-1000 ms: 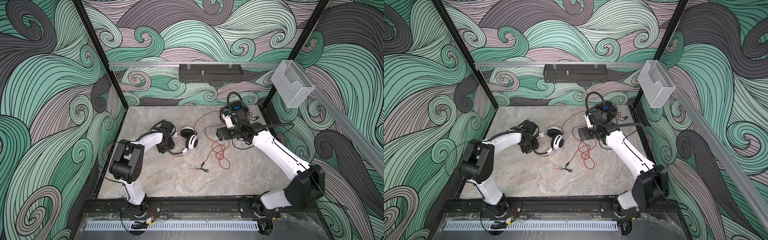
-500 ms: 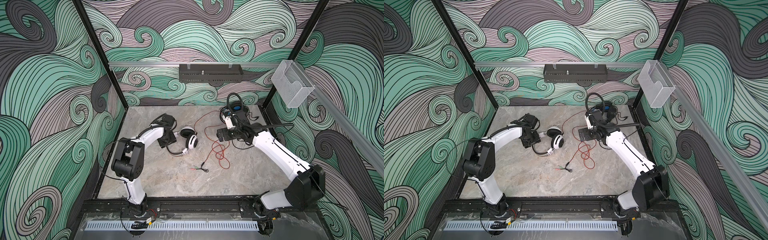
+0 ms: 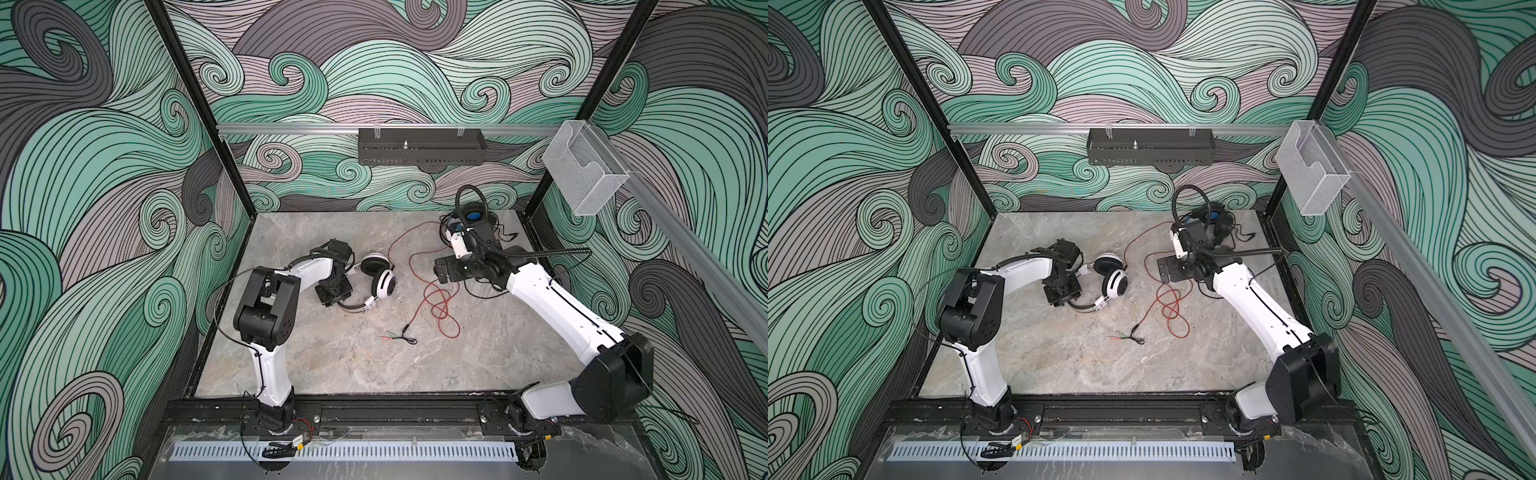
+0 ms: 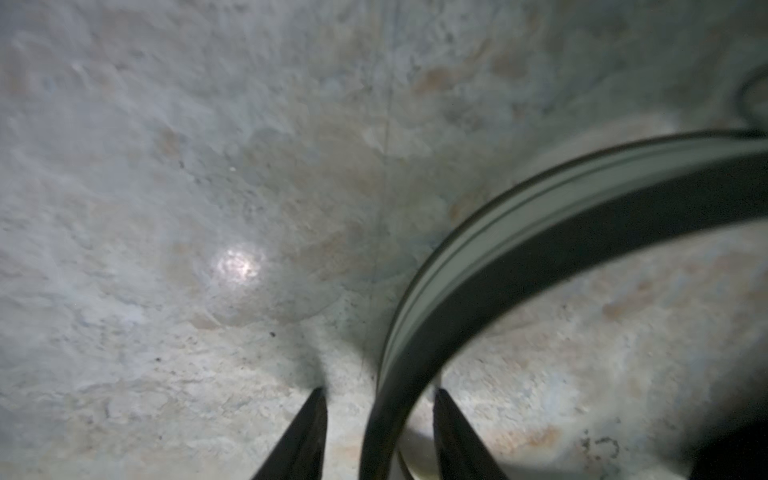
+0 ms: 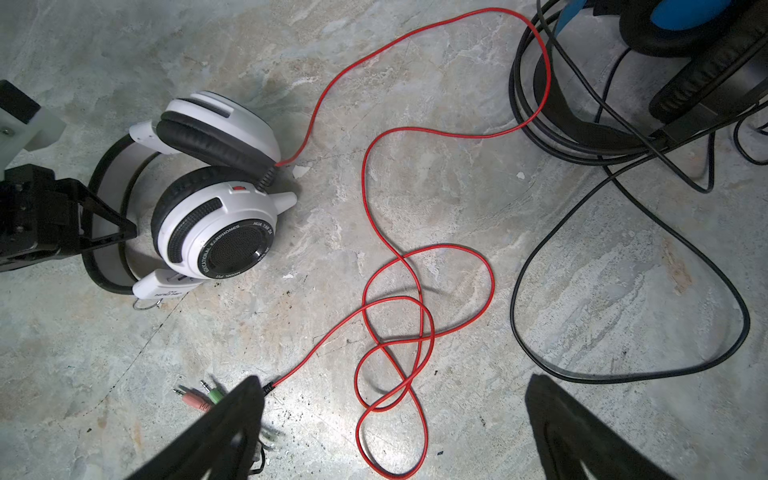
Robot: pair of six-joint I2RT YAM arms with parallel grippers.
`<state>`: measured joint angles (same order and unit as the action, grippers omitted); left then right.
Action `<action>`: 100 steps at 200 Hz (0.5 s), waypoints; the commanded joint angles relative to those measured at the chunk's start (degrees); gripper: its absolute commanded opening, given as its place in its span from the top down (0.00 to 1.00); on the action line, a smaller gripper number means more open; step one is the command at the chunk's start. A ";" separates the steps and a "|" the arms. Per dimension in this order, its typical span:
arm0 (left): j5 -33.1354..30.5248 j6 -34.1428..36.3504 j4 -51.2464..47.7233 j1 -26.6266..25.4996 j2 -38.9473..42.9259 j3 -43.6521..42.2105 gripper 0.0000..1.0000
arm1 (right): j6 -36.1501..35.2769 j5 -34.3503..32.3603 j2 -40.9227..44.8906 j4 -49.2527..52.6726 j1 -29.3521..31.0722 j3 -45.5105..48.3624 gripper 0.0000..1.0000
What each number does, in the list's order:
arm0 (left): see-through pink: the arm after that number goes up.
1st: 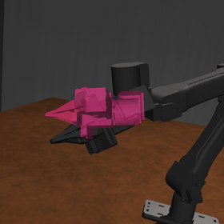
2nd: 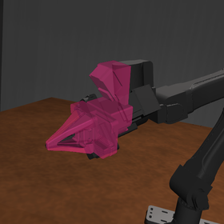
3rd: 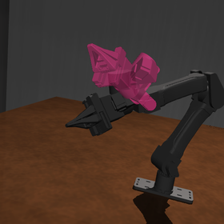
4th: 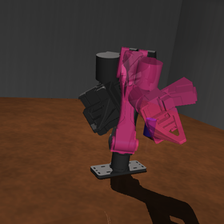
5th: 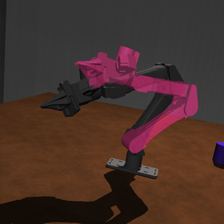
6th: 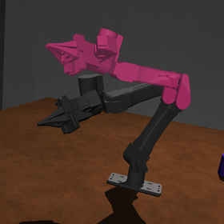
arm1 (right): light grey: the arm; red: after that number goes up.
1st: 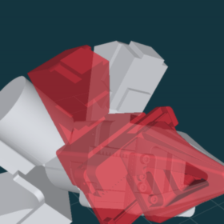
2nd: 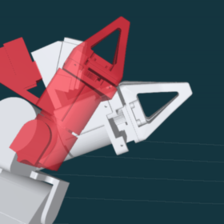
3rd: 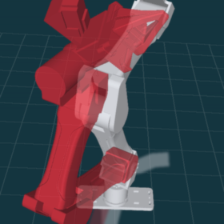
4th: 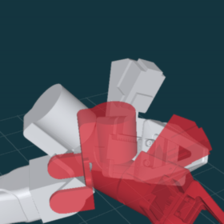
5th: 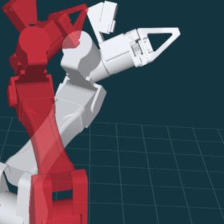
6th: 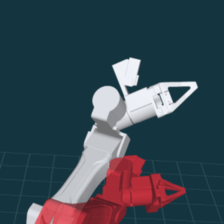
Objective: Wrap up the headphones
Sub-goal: 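Close the left gripper on the white headset's headband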
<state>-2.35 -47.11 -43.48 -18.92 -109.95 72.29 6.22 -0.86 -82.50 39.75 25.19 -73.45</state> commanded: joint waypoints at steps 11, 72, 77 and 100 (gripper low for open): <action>-0.96 -0.70 0.10 -0.50 -2.94 0.47 0.64 | 0.20 1.11 1.30 0.42 0.64 -0.24 0.01; -3.26 1.55 -0.77 -0.51 -2.22 2.43 0.81 | 0.03 2.13 2.76 -0.44 1.00 0.71 0.01; -3.48 1.86 -1.03 -0.53 -2.07 2.71 0.84 | -0.06 2.43 3.06 -0.67 1.00 0.85 0.01; -4.56 2.97 -1.47 -0.60 -1.09 3.18 1.00 | -0.03 2.37 3.48 -0.94 1.00 1.27 0.01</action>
<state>-4.40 -45.60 -43.79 -19.05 -110.80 73.69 6.22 0.69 -80.58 39.64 25.87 -73.32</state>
